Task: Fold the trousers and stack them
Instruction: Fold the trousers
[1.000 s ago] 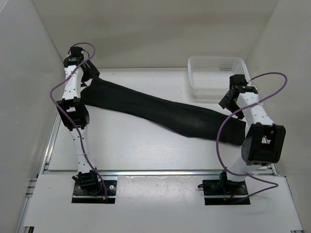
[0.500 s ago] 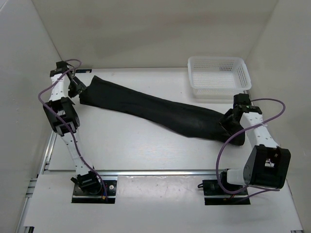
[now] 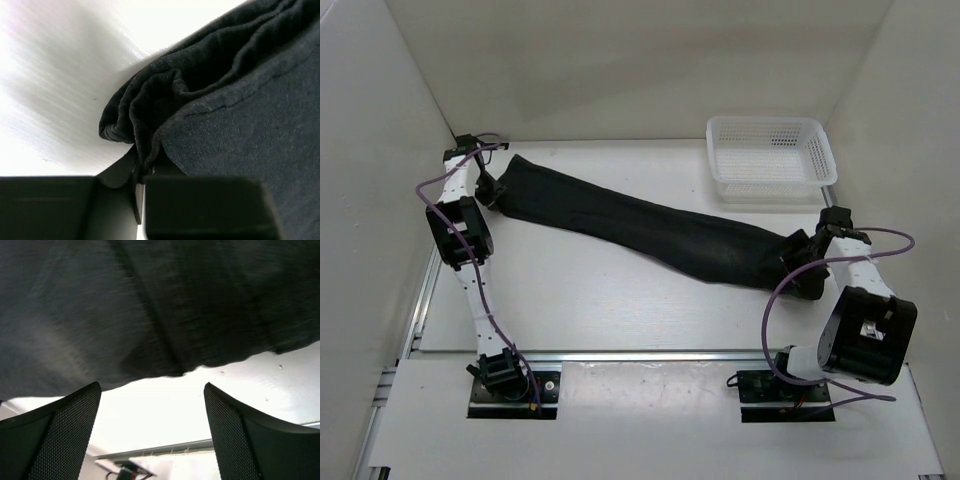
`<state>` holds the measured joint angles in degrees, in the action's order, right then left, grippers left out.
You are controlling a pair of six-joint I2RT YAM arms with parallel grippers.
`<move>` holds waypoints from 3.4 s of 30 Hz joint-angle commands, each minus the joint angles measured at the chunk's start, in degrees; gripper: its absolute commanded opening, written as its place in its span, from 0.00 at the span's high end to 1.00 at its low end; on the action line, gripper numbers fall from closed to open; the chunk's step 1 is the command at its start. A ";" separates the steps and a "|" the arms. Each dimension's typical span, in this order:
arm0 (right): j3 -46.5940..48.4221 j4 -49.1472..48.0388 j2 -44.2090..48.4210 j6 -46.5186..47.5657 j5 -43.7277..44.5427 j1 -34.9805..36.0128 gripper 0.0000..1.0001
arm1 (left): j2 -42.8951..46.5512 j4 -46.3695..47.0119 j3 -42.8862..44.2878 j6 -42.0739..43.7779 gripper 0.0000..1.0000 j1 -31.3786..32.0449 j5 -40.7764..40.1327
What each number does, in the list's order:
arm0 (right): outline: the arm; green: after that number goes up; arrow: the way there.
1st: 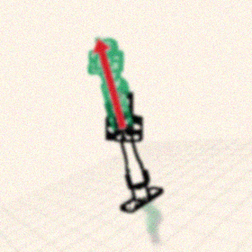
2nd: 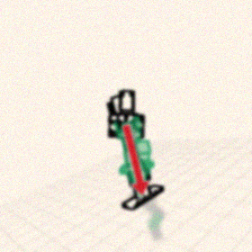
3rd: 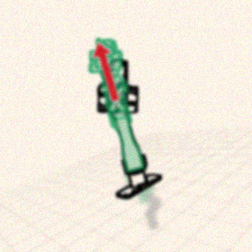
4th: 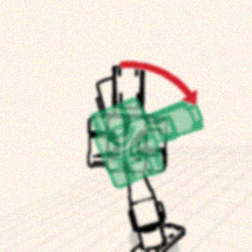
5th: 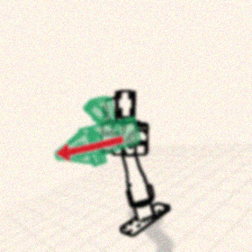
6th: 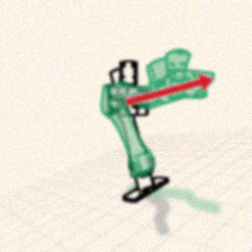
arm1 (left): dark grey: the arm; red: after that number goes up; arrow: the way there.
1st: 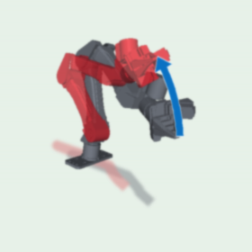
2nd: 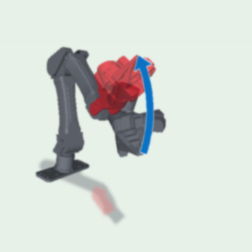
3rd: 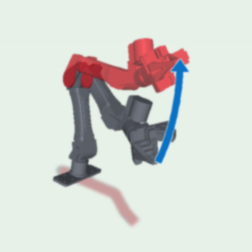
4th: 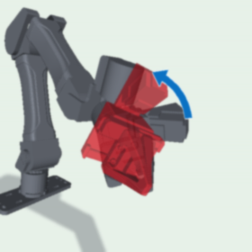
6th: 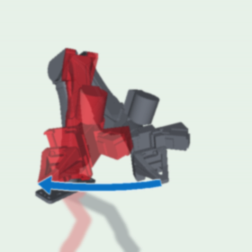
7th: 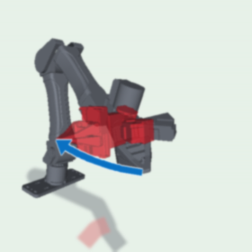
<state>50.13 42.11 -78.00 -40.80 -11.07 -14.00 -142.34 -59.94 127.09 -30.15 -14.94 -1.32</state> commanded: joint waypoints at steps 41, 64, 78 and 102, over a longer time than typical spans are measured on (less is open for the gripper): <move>11.12 -0.10 -18.77 -2.19 20.56 -4.36 0.63 | 5.23 -1.23 -1.49 0.88 0.89 -1.94 0.62; -2.93 -7.82 -7.51 -2.97 5.71 -6.57 0.36 | 6.90 -3.60 -0.96 1.94 0.89 -1.94 0.09; -3.20 -18.10 -6.72 -4.12 10.46 -7.62 0.23 | 6.90 -4.13 -2.02 1.94 0.89 -2.46 -0.44; 32.10 -6.87 -7.79 -2.45 14.23 -7.62 1.00 | 11.82 -9.93 16.51 1.94 0.89 -5.63 6.15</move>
<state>74.24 34.63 -90.63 -44.95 -4.67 -19.81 -138.30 -72.20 138.37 -28.64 -17.17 5.80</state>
